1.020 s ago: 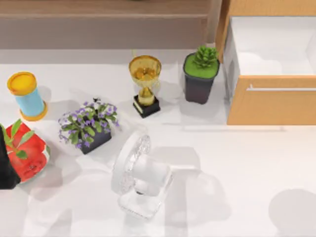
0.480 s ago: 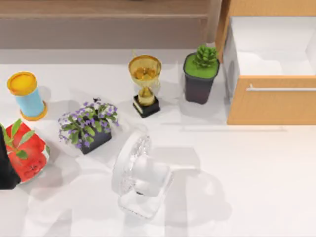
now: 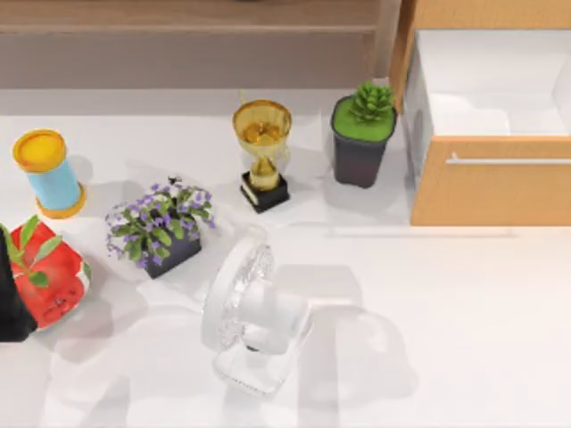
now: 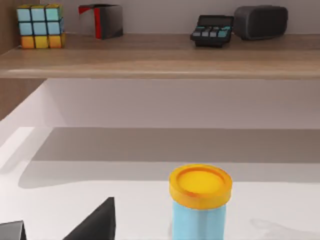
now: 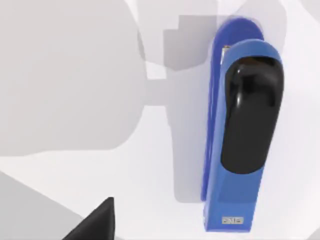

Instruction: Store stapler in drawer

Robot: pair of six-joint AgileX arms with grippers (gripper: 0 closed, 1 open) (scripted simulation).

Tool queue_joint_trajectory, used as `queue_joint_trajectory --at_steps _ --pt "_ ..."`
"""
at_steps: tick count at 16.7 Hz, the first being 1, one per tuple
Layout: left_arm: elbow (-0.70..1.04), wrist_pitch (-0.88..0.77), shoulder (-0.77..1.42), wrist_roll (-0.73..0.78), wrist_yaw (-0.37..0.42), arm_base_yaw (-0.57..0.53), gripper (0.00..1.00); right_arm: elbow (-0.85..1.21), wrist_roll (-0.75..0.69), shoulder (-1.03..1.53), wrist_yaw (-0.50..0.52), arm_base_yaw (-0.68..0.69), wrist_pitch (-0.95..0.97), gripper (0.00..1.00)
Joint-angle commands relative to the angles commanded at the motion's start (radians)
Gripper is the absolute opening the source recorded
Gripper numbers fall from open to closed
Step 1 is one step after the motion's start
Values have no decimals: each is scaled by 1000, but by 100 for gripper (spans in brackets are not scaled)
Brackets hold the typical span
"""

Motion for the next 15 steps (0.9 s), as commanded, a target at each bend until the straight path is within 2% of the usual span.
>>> queue_joint_trajectory --at_steps 7,15 --pt "0 0 0 0 0 0 100 -15 2 6 0 3 19 100" --pt "0 0 0 0 0 0 100 -164 5 128 0 2 294 100"
